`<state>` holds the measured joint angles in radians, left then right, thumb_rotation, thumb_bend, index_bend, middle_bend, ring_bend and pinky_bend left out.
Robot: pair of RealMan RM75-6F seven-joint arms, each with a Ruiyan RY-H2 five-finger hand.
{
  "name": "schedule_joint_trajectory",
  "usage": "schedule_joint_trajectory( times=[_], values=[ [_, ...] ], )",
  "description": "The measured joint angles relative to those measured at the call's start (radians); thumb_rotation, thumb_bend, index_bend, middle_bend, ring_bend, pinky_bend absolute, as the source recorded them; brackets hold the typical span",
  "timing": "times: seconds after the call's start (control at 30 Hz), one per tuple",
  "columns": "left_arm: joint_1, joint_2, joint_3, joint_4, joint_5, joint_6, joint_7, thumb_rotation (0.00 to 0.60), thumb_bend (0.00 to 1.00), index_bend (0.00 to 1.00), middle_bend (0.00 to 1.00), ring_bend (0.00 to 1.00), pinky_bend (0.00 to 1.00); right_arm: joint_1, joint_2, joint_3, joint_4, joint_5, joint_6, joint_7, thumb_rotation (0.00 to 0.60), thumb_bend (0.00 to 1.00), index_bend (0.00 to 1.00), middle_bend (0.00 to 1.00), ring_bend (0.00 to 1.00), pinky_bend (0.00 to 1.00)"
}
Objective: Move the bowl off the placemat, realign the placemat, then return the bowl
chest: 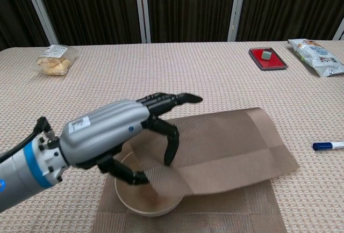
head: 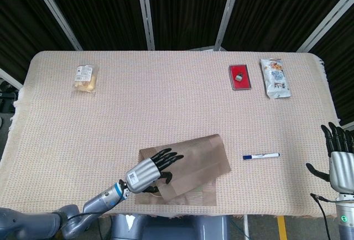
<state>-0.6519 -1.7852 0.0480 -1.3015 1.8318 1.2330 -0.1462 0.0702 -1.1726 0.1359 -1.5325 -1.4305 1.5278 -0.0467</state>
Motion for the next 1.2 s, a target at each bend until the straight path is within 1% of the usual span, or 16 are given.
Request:
schedule_joint_trajectory(
  times=[0.2,0.3,0.4,0.47,0.53,0.6,0.67,0.73,0.87,0.9,0.97,1.03,1.07,1.1,1.17,1.2],
  values=[
    [-0.029,-0.001,-0.149,-0.065,-0.161,-0.057,-0.018,0.6,0.42,0.6,0.0,0.0,0.0,-0.001,0.0,0.001,0.0,0.004,0.0,0.0,0.6,0.0,0.0,0.0,0.0,0.0],
    [-0.04,0.001,-0.216,-0.068,-0.246,-0.079,-0.018,0.6,0.42,0.6,0.0,0.0,0.0,-0.002,0.001,0.001,0.0,0.005,0.001,0.0,0.6,0.0,0.0,0.0,0.0,0.0],
    [-0.044,0.008,-0.269,-0.053,-0.336,-0.101,-0.018,0.6,0.41,0.58,0.0,0.0,0.0,-0.002,0.001,0.0,-0.002,0.005,-0.001,-0.002,0.6,0.0,0.0,0.0,0.0,0.0],
    [-0.042,0.015,-0.292,-0.032,-0.392,-0.117,-0.014,0.6,0.33,0.47,0.0,0.0,0.0,-0.001,0.001,0.0,-0.003,0.005,-0.003,-0.005,0.6,0.0,0.0,0.0,0.0,0.0],
    [-0.038,0.028,-0.31,0.001,-0.449,-0.136,0.005,0.6,0.11,0.15,0.0,0.0,0.0,0.0,0.001,-0.001,-0.004,0.005,-0.004,-0.005,0.6,0.0,0.0,0.0,0.0,0.0],
    [-0.029,0.05,-0.318,0.021,-0.494,-0.154,0.038,0.6,0.0,0.0,0.0,0.0,0.0,0.0,0.001,0.0,-0.006,0.005,-0.004,-0.005,0.6,0.0,0.0,0.0,0.0,0.0],
    [-0.021,0.074,-0.323,0.023,-0.525,-0.161,0.058,0.6,0.0,0.0,0.0,0.0,0.0,0.001,0.002,0.0,-0.007,0.005,-0.006,-0.005,0.6,0.0,0.0,0.0,0.0,0.0],
    [-0.009,0.094,-0.326,0.019,-0.525,-0.145,0.045,0.6,0.0,0.0,0.0,0.0,0.0,0.003,0.002,-0.001,-0.008,0.005,-0.011,-0.007,0.6,0.0,0.0,0.0,0.0,0.0],
    [0.014,0.162,-0.323,-0.002,-0.439,-0.064,-0.019,0.6,0.0,0.0,0.0,0.0,0.0,0.008,0.004,-0.005,-0.017,0.008,-0.026,-0.015,0.6,0.0,0.0,0.0,0.0,0.0],
    [0.02,0.188,-0.318,-0.013,-0.402,-0.038,-0.029,0.6,0.0,0.03,0.0,0.0,0.0,0.008,0.004,-0.005,-0.019,0.008,-0.027,-0.016,0.6,0.0,0.0,0.0,0.0,0.0],
    [0.027,0.231,-0.3,-0.038,-0.342,-0.01,-0.036,0.6,0.0,0.13,0.0,0.0,0.0,0.009,0.005,-0.006,-0.024,0.004,-0.026,-0.019,0.6,0.0,0.0,0.0,0.0,0.0],
    [0.034,0.29,-0.262,-0.079,-0.268,0.005,-0.037,0.6,0.0,0.27,0.0,0.0,0.0,0.01,0.006,-0.008,-0.028,0.001,-0.025,-0.02,0.6,0.0,0.0,0.0,0.0,0.0],
    [0.036,0.317,-0.239,-0.098,-0.238,0.006,-0.035,0.6,0.0,0.3,0.0,0.0,0.0,0.01,0.006,-0.008,-0.031,-0.001,-0.025,-0.021,0.6,0.0,0.0,0.0,0.0,0.0],
    [0.038,0.352,-0.205,-0.123,-0.196,0.004,-0.03,0.6,0.0,0.34,0.0,0.0,0.0,0.01,0.007,-0.009,-0.032,-0.002,-0.024,-0.022,0.6,0.0,0.0,0.0,0.0,0.0],
    [0.039,0.394,-0.148,-0.16,-0.137,-0.005,-0.021,0.6,0.0,0.37,0.0,0.0,0.0,0.009,0.007,-0.01,-0.035,-0.003,-0.024,-0.023,0.6,0.0,0.0,0.0,0.0,0.0],
    [0.038,0.413,-0.109,-0.18,-0.098,-0.014,-0.015,0.6,0.0,0.38,0.0,0.0,0.0,0.009,0.008,-0.011,-0.035,-0.003,-0.023,-0.022,0.6,0.0,0.0,0.0,0.0,0.0]
  ],
)
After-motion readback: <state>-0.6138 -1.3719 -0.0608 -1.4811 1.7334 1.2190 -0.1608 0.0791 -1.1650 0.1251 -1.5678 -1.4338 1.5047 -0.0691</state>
